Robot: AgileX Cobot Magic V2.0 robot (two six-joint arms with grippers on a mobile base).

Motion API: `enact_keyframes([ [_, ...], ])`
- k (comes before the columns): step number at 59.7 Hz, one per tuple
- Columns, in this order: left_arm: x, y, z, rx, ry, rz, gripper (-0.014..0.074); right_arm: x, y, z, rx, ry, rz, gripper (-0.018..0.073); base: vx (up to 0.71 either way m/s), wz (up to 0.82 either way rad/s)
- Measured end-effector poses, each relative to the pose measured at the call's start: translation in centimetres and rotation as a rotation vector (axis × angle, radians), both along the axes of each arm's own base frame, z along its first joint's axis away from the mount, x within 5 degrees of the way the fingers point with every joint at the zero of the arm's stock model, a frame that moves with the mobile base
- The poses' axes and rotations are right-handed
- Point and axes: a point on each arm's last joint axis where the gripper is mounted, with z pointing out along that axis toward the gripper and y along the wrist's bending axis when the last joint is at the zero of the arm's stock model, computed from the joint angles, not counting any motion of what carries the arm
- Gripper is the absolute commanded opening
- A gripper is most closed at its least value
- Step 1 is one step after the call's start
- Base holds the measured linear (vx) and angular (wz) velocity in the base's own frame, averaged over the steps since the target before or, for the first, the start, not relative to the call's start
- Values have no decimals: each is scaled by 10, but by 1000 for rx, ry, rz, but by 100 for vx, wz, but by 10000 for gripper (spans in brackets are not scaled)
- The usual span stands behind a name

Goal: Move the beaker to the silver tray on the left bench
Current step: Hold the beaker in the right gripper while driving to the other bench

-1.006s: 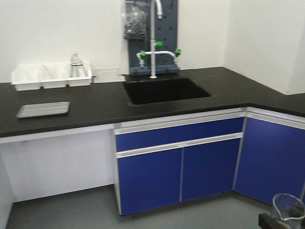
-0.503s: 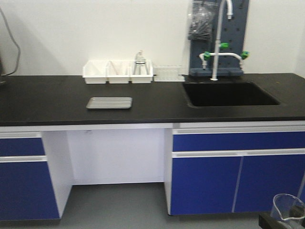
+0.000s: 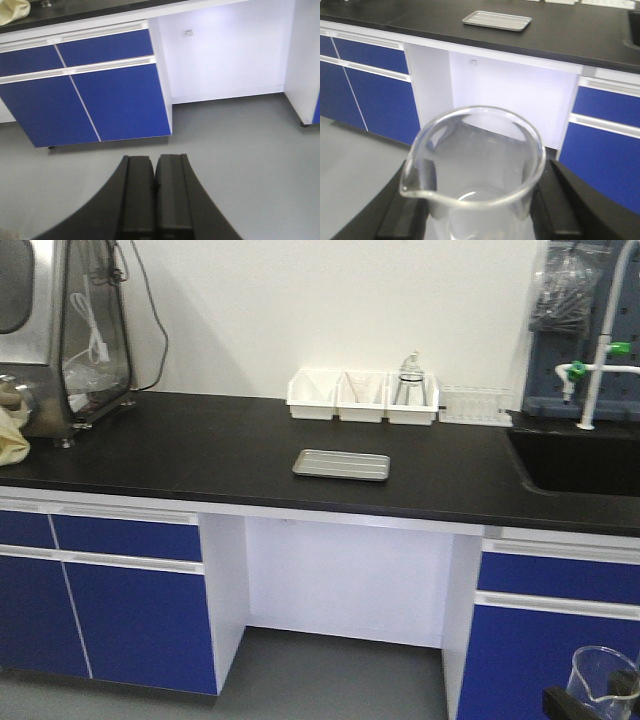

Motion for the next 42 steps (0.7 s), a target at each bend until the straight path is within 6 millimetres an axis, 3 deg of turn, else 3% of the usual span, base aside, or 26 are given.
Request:
enact_keyframes([
  [17, 0, 0, 0, 0, 0, 0, 1, 0, 0, 0, 0, 0, 0, -11, 21, 11],
  [42, 0, 0, 0, 0, 0, 0, 1, 0, 0, 0, 0, 0, 0, -11, 32, -15],
])
